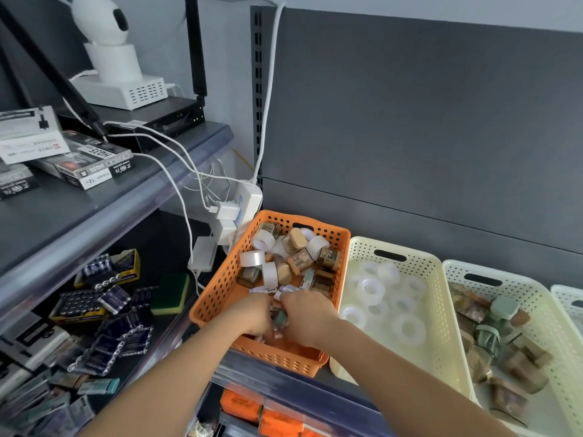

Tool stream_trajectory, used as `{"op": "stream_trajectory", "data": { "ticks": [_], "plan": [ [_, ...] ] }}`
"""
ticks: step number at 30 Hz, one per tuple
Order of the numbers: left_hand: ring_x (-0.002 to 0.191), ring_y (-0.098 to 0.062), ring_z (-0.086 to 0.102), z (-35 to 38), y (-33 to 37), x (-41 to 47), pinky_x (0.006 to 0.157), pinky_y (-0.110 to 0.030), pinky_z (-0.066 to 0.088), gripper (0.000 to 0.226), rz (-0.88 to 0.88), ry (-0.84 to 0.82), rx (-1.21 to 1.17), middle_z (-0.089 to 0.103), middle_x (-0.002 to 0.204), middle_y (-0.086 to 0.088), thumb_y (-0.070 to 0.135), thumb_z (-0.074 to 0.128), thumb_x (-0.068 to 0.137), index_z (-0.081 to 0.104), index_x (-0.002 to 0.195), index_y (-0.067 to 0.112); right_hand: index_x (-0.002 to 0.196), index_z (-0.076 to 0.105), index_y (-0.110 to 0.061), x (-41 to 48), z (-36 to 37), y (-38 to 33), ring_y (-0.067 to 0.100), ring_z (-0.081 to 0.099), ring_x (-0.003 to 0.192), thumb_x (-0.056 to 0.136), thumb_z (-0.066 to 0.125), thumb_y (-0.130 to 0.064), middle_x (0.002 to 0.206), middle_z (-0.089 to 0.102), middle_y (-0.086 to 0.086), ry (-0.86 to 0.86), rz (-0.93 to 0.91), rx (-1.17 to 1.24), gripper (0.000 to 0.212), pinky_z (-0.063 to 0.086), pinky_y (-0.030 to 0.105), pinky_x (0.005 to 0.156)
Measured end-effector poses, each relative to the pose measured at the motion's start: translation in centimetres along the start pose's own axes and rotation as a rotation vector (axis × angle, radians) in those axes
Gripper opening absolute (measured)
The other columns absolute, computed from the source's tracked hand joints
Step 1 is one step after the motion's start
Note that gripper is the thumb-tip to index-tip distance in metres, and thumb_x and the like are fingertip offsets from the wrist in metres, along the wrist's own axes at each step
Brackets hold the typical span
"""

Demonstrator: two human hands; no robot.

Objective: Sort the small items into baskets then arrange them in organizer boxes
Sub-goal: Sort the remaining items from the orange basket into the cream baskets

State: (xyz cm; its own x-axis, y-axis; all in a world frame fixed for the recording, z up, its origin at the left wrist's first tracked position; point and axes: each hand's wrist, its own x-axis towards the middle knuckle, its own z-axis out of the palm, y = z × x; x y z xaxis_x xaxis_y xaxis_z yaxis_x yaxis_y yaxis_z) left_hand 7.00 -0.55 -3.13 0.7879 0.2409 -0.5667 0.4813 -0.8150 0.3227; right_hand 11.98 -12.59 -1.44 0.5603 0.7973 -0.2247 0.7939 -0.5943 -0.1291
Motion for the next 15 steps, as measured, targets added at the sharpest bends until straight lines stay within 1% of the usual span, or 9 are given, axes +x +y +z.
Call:
{"op": "stream_trajectory", "data": {
  "ticks": [1,3,4,6,8,10,11,13,15],
  "plan": [
    [0.08,-0.017,0.066,-0.2,-0.1,0.0,0.071,-0.029,0.055,0.046,0.008,0.026,-0.011,0.068,0.106,-0.006,0.018,0.073,0.079,0.058,0.121,0.011,0.121,0.052,-0.013,0.0,-0.1,0.1,0.03,0.06,0.104,0.081,0.066,-0.024,0.113,0.06,0.008,0.024,0.02,0.037,0.044,0.053,0.038,0.08],
    [0.054,-0.008,0.06,-0.5,-0.3,-0.1,0.052,-0.021,0.047,0.035,0.033,0.075,-0.069,0.067,0.09,-0.002,0.024,0.068,0.085,0.061,0.117,0.013,0.115,0.051,-0.013,-0.2,-0.3,0.3,0.03,0.06,0.101,0.081,0.065,-0.023,0.109,0.06,0.009,0.074,0.062,0.114,0.038,0.053,0.038,0.078],
    [0.048,-0.006,0.057,-0.7,-0.4,-0.1,0.047,-0.019,0.043,0.03,0.039,0.093,-0.099,0.066,0.087,-0.001,0.027,0.064,0.088,0.063,0.115,0.013,0.112,0.05,-0.013,-0.2,-0.3,0.4,0.029,0.06,0.1,0.081,0.064,-0.021,0.107,0.061,0.009,0.1,0.075,0.145,0.035,0.053,0.038,0.077],
    [0.047,-0.006,0.058,-1.0,-0.5,-0.1,0.044,-0.017,0.042,0.027,0.031,0.14,-0.134,0.066,0.086,-0.002,0.029,0.059,0.093,0.063,0.114,0.013,0.112,0.051,-0.014,-0.3,-0.4,0.6,0.028,0.06,0.099,0.082,0.06,-0.019,0.107,0.061,0.008,0.151,0.094,0.197,0.032,0.052,0.038,0.079],
    [0.047,-0.007,0.061,-1.6,-0.6,-0.2,0.046,-0.019,0.048,0.029,0.021,0.178,-0.21,0.063,0.082,-0.004,0.019,0.058,0.093,0.059,0.122,0.013,0.111,0.054,-0.017,-0.5,-0.5,0.8,0.026,0.059,0.099,0.084,0.058,-0.019,0.108,0.062,0.006,0.213,0.123,0.25,0.027,0.052,0.035,0.08],
    [0.047,-0.009,0.063,-2.3,-0.6,-0.3,0.048,-0.02,0.051,0.034,0.051,0.203,-0.289,0.061,0.078,-0.005,0.013,0.057,0.094,0.057,0.128,0.014,0.113,0.057,-0.019,-0.6,-0.7,1.0,0.022,0.06,0.098,0.086,0.059,-0.021,0.106,0.064,0.004,0.28,0.164,0.318,0.028,0.052,0.032,0.08],
    [0.05,-0.012,0.064,-2.7,-0.6,-0.4,0.049,-0.022,0.053,0.03,0.088,0.221,-0.304,0.062,0.078,-0.006,0.015,0.056,0.095,0.06,0.124,0.015,0.114,0.057,-0.02,-0.8,-0.8,1.1,0.021,0.06,0.097,0.086,0.061,-0.023,0.106,0.064,0.002,0.315,0.183,0.356,0.029,0.051,0.031,0.079],
    [0.06,-0.017,0.066,-3.6,-0.2,-0.6,0.051,-0.024,0.055,0.016,0.168,0.28,-0.309,0.061,0.079,-0.006,0.02,0.055,0.096,0.066,0.106,0.015,0.111,0.056,-0.021,-1.1,-1.3,1.5,0.018,0.06,0.094,0.085,0.062,-0.023,0.106,0.064,0.0,0.394,0.221,0.415,0.027,0.052,0.03,0.078],
    [0.06,-0.015,0.061,-4.3,0.6,-0.6,0.048,-0.024,0.048,0.015,0.242,0.351,-0.292,0.063,0.078,-0.003,0.023,0.055,0.096,0.066,0.091,0.015,0.109,0.055,-0.023,-1.6,-1.8,2.0,0.016,0.057,0.088,0.085,0.063,-0.021,0.104,0.063,-0.002,0.486,0.263,0.451,0.026,0.05,0.027,0.073]
  ]
}}
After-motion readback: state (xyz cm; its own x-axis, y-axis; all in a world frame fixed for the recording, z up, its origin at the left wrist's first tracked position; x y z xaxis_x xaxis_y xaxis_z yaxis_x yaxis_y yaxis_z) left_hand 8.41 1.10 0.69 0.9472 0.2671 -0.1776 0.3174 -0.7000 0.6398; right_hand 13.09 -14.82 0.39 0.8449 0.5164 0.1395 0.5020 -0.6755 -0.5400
